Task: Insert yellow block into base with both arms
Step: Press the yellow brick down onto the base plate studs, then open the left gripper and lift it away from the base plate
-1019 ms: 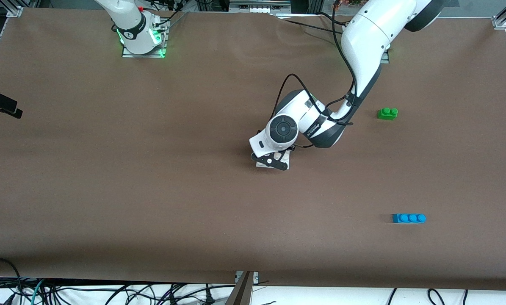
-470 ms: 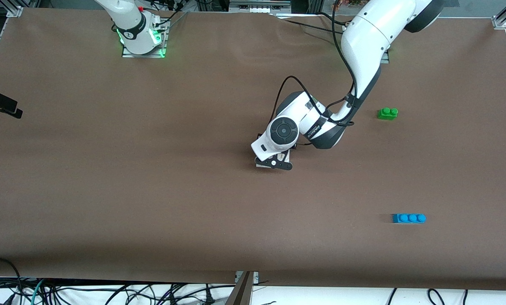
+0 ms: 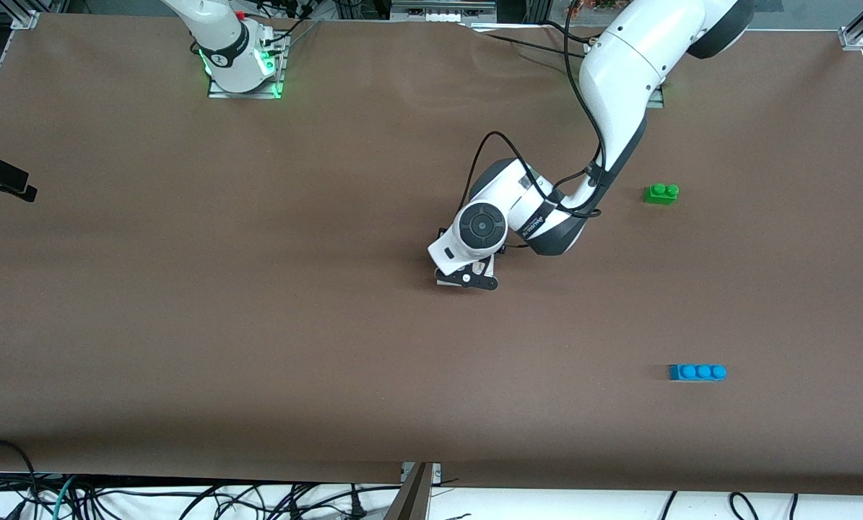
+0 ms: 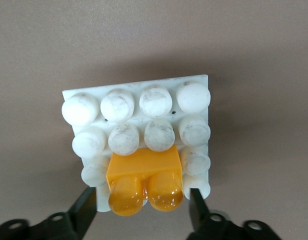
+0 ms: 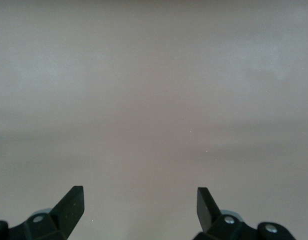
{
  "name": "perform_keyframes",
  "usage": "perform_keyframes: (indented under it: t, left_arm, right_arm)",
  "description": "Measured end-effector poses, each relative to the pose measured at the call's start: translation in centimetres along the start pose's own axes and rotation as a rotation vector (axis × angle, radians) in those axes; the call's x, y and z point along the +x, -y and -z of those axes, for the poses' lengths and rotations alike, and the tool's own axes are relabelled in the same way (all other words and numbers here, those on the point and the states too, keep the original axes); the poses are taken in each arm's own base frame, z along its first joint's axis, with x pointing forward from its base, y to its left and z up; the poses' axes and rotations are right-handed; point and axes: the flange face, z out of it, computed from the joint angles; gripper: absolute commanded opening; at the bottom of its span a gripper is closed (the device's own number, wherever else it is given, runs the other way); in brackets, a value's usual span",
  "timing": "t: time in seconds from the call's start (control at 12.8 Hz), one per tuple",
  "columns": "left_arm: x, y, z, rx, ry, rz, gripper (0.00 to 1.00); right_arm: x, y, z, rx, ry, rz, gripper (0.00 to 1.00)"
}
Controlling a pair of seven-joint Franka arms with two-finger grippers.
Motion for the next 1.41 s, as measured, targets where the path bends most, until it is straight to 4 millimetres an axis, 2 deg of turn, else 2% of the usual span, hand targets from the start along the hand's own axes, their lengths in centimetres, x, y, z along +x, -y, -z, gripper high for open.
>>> perform_keyframes:
  t: [0.16, 0.24, 0.31, 0.39, 0.55, 0.71, 0.94, 1.18, 1.41]
  left_arm:
    - [0.1, 0.0, 0.4, -0.002, -0.005, 0.004, 1.0]
    - [0.1, 0.1, 1.3, -0.002, -0.01, 0.006, 1.0]
    - [0.0, 0.4, 3.0, 0.003, -0.013, 0.01, 1.0]
    - [-0.2, 1.0, 5.7, 0.01, -0.024, 0.019, 1.0]
    - [-1.1, 3.5, 12.4, 0.019, -0.061, 0.053, 1.0]
    - [-2.3, 7.6, 19.2, 0.02, -0.11, 0.109, 1.0]
    - [-4.1, 17.0, 27.8, 0.011, -0.175, 0.244, 1.0]
    - [-6.5, 25.9, 33.3, 0.018, -0.207, 0.266, 1.0]
    - [-8.9, 32.2, 35.9, 0.035, -0.201, 0.219, 1.0]
  right_arm:
    - [0.0, 0.0, 0.0, 0.0, 0.0, 0.0, 1.0]
    - [0.0, 0.0, 0.0, 0.0, 0.0, 0.0, 1.0]
    - [0.0, 0.0, -0.1, -0.001, 0.001, 0.0, 1.0]
    - [0.0, 0.0, -0.1, -0.001, 0.002, 0.0, 1.0]
    - [0.1, 0.0, -0.2, -0.001, 0.003, 0.001, 1.0]
    - [0.2, 0.0, -0.4, -0.002, 0.006, 0.001, 1.0]
    - [0.3, 0.1, -0.6, -0.002, 0.009, 0.002, 1.0]
    - [0.3, 0.1, -0.6, -0.002, 0.01, 0.002, 1.0]
    - [0.3, 0.1, -0.6, -0.003, 0.01, 0.002, 1.0]
